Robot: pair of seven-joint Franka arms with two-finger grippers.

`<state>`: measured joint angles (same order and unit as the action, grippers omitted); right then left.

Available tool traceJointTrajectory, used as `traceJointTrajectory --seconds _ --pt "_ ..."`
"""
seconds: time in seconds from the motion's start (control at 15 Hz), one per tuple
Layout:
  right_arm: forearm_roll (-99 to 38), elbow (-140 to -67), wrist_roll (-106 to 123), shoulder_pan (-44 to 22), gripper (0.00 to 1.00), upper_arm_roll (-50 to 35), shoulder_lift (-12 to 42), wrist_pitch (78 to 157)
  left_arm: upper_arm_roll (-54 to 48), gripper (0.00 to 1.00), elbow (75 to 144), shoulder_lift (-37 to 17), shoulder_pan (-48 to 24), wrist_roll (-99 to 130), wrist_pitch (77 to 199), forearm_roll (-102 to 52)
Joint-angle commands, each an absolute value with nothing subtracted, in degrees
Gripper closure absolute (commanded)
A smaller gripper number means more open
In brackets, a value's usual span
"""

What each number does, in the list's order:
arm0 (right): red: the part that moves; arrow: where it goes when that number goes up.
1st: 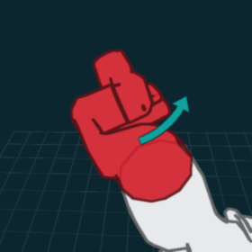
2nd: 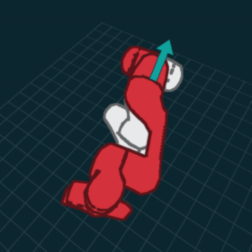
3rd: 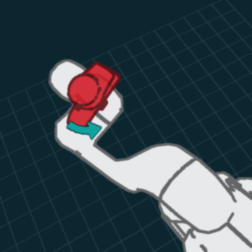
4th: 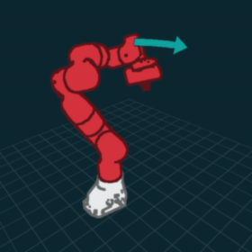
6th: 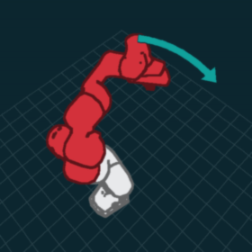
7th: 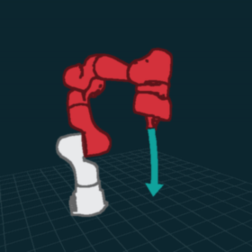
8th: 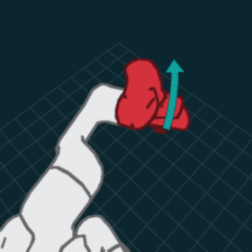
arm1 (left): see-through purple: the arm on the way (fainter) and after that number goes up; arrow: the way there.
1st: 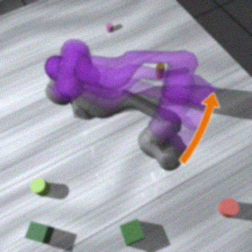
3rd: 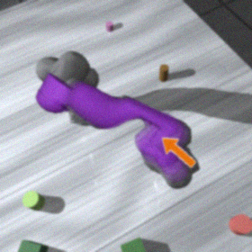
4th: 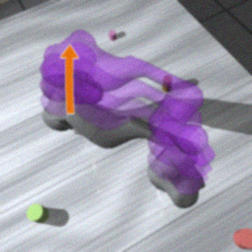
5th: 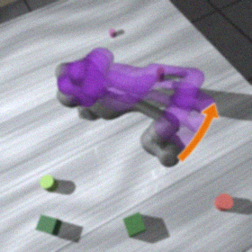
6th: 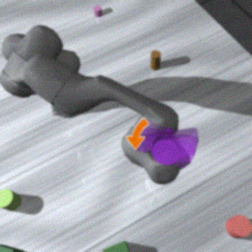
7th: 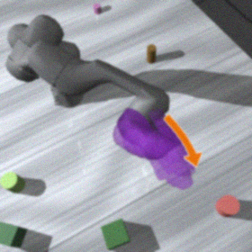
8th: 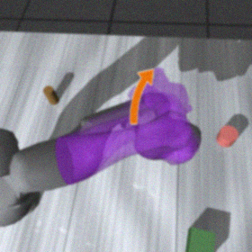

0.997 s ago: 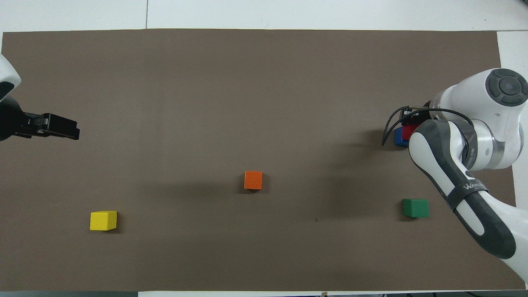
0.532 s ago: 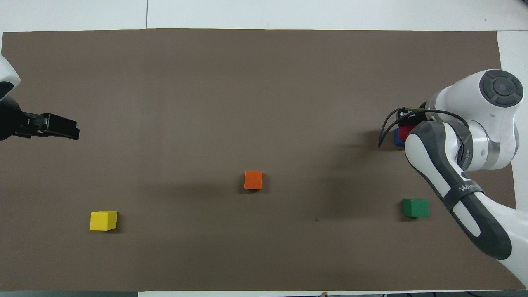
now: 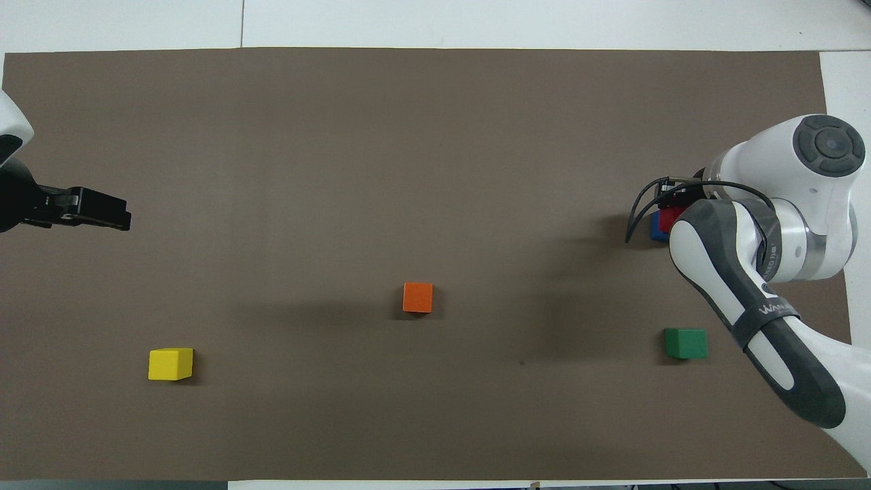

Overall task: Transfer red block to right arm and stack on blue block
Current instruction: 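Lower the red cube onto the blue cube with the right gripper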

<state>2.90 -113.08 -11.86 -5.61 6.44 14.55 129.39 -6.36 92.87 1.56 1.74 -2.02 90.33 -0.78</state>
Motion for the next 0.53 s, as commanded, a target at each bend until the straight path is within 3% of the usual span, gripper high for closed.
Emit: traceJointTrajectory --seconds 0.0,0.13,0.2,0.33,0.4,0.47 --pt "3.3 -115.0 -12.0 -4.7 1.00 6.0 13.3 130.6 -5.8 0.00 94.8 3.3 1.9 -2.4 91.0 -1.4" --pt "3.3 -115.0 -12.0 -4.8 1.00 6.0 13.3 130.5 -5.8 0.00 94.8 3.3 2.2 -2.4 91.0 -1.4" --pt "3.3 -115.0 -12.0 -4.8 0.91 6.0 13.3 130.5 -5.8 0.00 94.9 3.3 2.2 -2.4 91.0 -1.4" --pt "3.3 -115.0 -12.0 -4.8 0.39 6.0 13.3 130.5 -5.8 0.00 94.9 3.3 2.1 -2.4 91.0 -1.4" --pt "3.3 -115.0 -12.0 -4.8 0.22 6.0 13.3 130.5 -5.8 0.00 94.9 3.3 2.1 -2.4 91.0 -1.4" --pt "3.3 -115.0 -12.0 -4.8 0.17 6.0 13.3 130.5 -5.8 0.00 94.9 3.3 2.1 -2.4 91.0 -1.4"
